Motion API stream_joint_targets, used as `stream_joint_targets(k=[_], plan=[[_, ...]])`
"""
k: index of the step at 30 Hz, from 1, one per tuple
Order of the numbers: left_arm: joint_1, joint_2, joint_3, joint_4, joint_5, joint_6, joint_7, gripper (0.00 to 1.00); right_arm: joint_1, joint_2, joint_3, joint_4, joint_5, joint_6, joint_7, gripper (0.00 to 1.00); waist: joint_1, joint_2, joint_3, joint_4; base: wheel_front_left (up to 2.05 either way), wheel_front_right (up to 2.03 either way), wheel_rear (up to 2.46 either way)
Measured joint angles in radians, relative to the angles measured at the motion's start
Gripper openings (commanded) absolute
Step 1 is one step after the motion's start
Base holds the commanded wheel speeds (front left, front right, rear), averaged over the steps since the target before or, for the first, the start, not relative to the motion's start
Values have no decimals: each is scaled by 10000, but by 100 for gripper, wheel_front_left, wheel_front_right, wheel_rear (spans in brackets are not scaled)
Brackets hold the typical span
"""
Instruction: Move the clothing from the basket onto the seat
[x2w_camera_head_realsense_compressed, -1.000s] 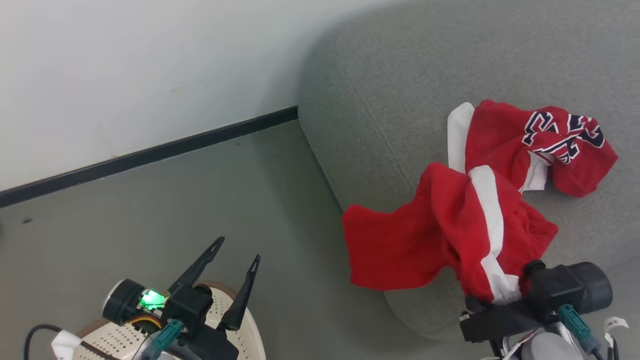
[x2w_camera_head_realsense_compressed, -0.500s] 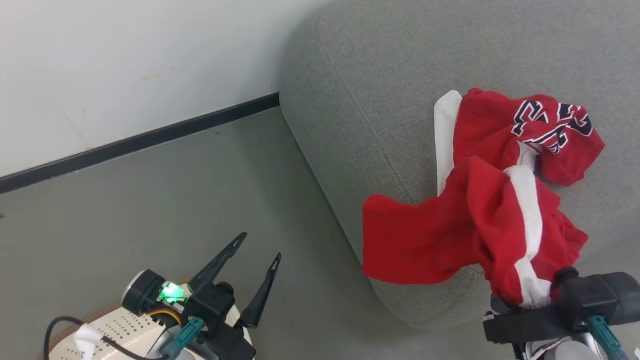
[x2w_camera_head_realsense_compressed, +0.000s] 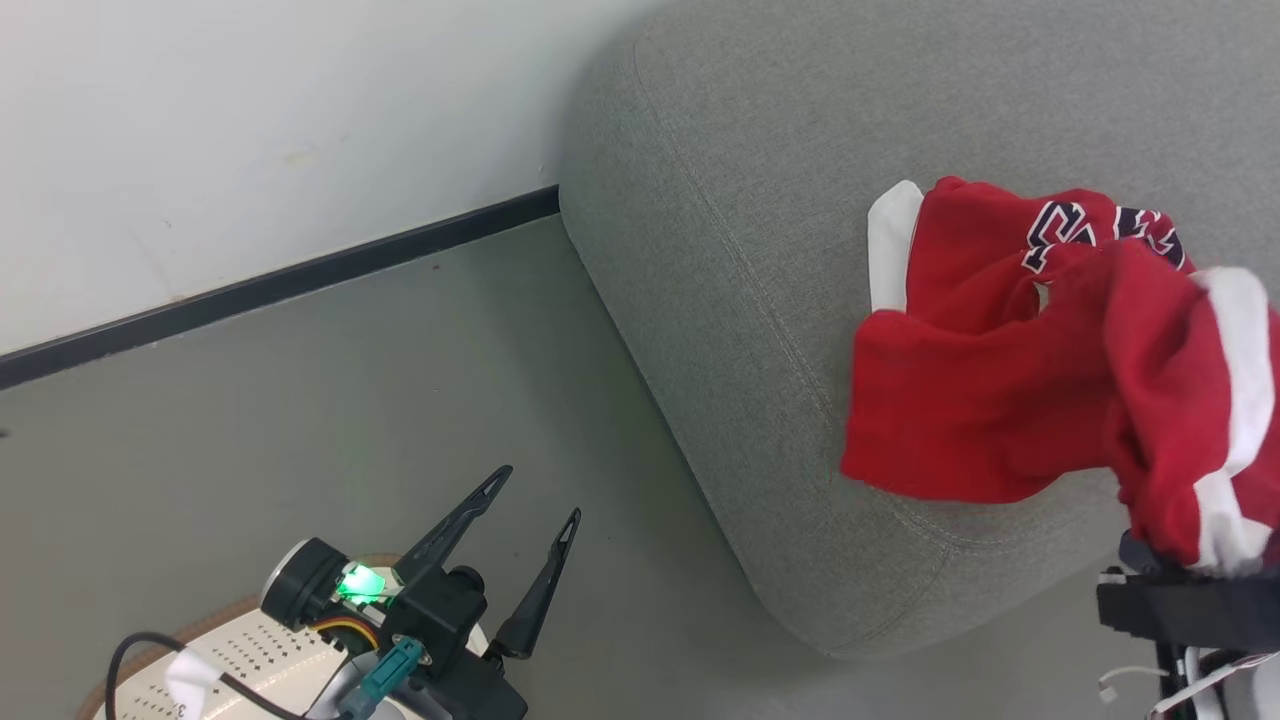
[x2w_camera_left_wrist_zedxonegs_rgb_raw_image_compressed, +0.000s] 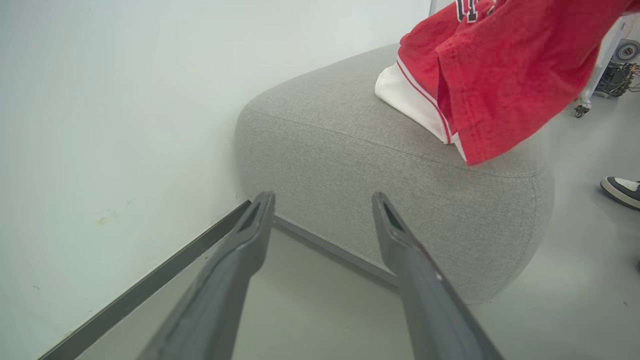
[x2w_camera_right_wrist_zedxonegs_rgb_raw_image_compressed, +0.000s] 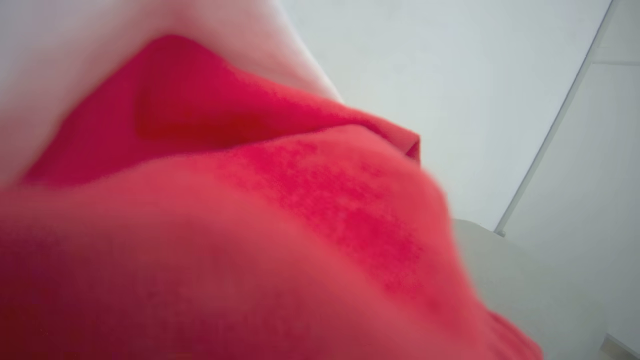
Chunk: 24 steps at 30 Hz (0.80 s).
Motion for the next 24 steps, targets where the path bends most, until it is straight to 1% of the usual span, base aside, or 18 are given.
stream_joint_targets(k=[2,8,12,14,17,19,24], plan=[[4,-4,2,4,10,-2,0,100,-195,-209,-343,-309,46,0,0,0,0,0,-13,29,0,0,0],[14,-113,-38,29,44,-88,0,100,-459,-654,-1087,-619,278,17,0,0,0,0,-59,151,0,0,0],[47,-121,0,23,63,-88,0,100,-804,-991,-1546,-525,558,203,0,0,0,0,-85,229,0,0,0],[79,-123,2,10,67,-88,0,100,-935,-1122,-1770,-514,752,244,0,0,0,0,-83,253,0,0,0],[141,-69,29,-23,71,-88,0,100,-1105,-1256,-2034,-362,928,384,0,0,0,0,-38,271,0,0,0],[189,23,65,-33,86,-88,0,100,-1274,-1264,-2188,-196,1097,407,-2,0,0,0,-3,271,0,0,0],[331,311,146,-111,117,-90,0,100,-1825,-1289,-2382,506,1593,663,0,0,0,0,129,247,0,0,0]])
